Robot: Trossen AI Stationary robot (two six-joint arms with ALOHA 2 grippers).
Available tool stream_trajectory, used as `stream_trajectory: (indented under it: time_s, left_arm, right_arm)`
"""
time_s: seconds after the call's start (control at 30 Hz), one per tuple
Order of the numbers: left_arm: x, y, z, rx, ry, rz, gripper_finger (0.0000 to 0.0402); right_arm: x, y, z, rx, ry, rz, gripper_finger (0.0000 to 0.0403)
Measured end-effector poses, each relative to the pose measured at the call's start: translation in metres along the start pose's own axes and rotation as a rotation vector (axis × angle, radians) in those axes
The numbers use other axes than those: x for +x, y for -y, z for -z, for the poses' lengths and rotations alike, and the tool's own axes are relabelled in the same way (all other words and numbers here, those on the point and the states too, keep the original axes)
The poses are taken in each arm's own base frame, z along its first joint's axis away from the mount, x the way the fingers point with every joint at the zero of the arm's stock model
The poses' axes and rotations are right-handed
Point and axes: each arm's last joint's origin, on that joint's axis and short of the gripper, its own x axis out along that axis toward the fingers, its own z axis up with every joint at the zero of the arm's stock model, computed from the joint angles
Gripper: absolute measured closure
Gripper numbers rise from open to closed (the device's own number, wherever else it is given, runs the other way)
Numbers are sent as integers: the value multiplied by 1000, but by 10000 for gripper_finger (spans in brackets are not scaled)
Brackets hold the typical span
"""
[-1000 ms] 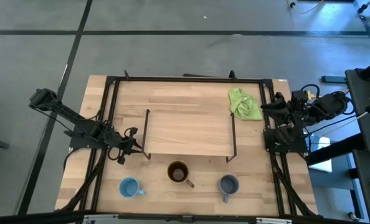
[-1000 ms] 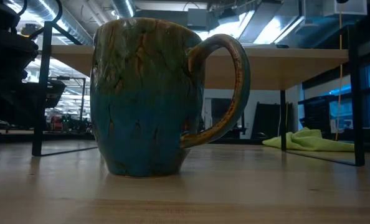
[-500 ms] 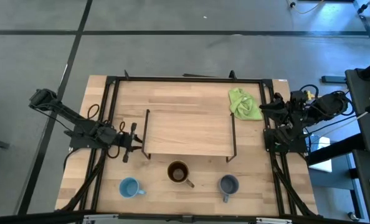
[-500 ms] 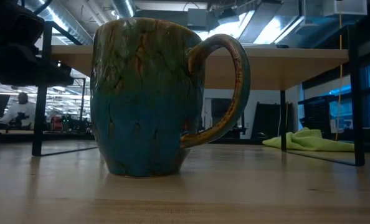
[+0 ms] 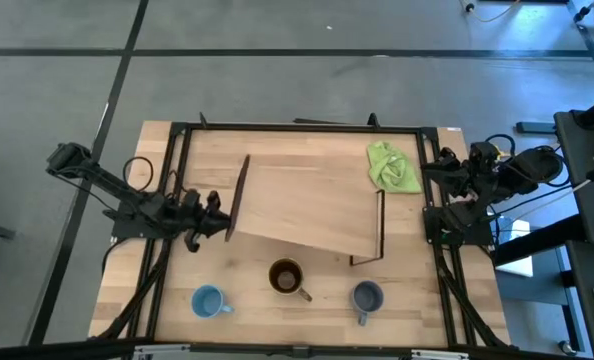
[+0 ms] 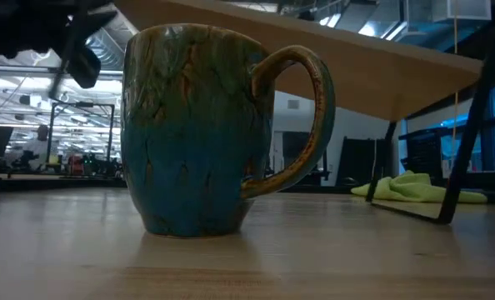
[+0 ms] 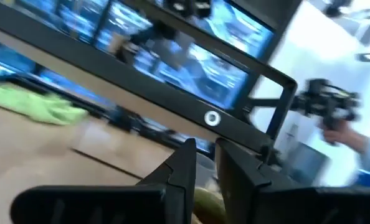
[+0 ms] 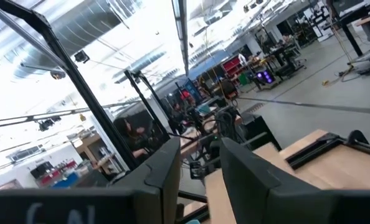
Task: Stack small to large cups/mugs on shelf
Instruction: Put the green mug on the shelf
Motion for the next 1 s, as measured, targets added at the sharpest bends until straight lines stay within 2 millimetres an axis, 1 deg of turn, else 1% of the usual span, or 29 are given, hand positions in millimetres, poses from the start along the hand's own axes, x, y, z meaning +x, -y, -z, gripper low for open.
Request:
stream_trajectory:
  time_s: [0.1, 0.27, 0.37, 0.47, 0.57, 0.63, 0.67, 0.77, 0.83, 0.87, 0.93, 1.0]
  left_arm:
    - [0, -1, 5, 33, -48, -7, 343]
    - [-6, -14, 30, -30, -295, -139, 343]
    - [-6, -14, 30, -78, -302, -155, 343]
    - [-7, -16, 33, -42, -335, -161, 343]
    - [-10, -19, 39, -6, -428, -161, 343]
    - [-12, -19, 43, -37, -493, -115, 343]
    - [-12, -17, 42, -80, -509, -71, 343]
    - [-10, -7, 36, -170, -575, 81, 343]
    - [-9, -1, 29, -195, -623, 164, 343]
    - [-9, 1, 25, -201, -649, 170, 343]
    - [-8, 3, 14, -201, -689, 127, 343]
    - [-6, 6, -8, -163, -681, 62, 343]
  right_arm:
    - [0, 0, 0, 0, 2, -1, 287]
    - [-4, 1, -3, 16, 15, -11, 287]
    - [-7, 1, -5, 13, 8, -53, 287]
    - [-8, 1, -6, -12, 11, -66, 287]
    - [-9, 3, -2, -94, -32, -65, 287]
    - [-9, 6, 6, -204, -117, -60, 287]
    - [-9, 8, 10, -231, -149, -38, 287]
    - [-10, 15, 14, -189, -152, 106, 287]
    - [-9, 15, 15, -237, -150, 128, 287]
    - [-7, 13, 14, -268, -137, 118, 287]
    - [0, 6, 7, -324, -74, 95, 287]
    - [11, -6, -3, -410, -42, 81, 287]
